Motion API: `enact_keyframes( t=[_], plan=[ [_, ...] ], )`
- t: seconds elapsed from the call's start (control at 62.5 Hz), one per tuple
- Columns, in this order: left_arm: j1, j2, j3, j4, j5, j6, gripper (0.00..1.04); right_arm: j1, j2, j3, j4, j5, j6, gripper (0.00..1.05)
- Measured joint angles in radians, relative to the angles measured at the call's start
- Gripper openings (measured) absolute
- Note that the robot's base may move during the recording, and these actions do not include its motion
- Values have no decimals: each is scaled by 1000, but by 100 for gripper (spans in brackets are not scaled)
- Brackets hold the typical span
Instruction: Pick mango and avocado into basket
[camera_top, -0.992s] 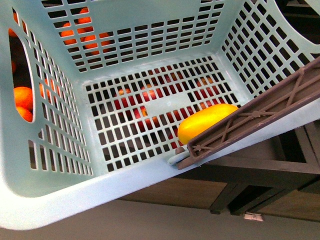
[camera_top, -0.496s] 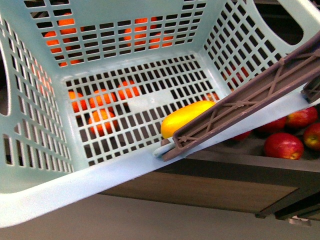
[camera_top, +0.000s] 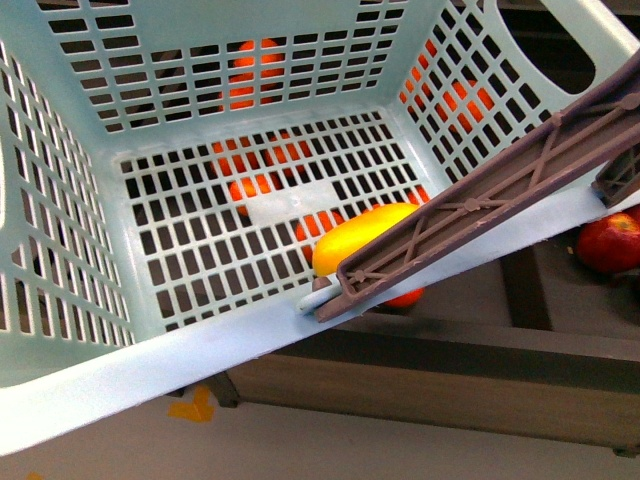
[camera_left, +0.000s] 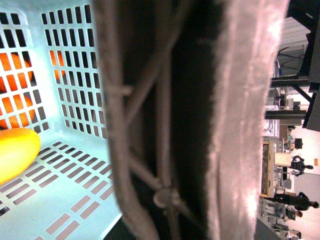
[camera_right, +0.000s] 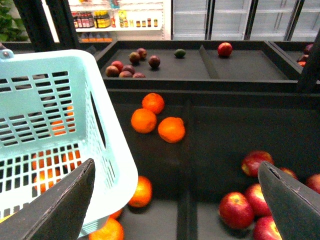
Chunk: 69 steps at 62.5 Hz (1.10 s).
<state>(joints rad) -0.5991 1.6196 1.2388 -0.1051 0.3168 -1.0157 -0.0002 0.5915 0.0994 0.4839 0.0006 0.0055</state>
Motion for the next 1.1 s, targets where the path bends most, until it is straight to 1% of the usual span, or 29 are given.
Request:
enact_keyframes(
  t=[1.104],
  plan=[
    [0, 0, 0, 0, 1, 0, 14, 0, 1, -2, 0, 0, 0, 96]
  ],
)
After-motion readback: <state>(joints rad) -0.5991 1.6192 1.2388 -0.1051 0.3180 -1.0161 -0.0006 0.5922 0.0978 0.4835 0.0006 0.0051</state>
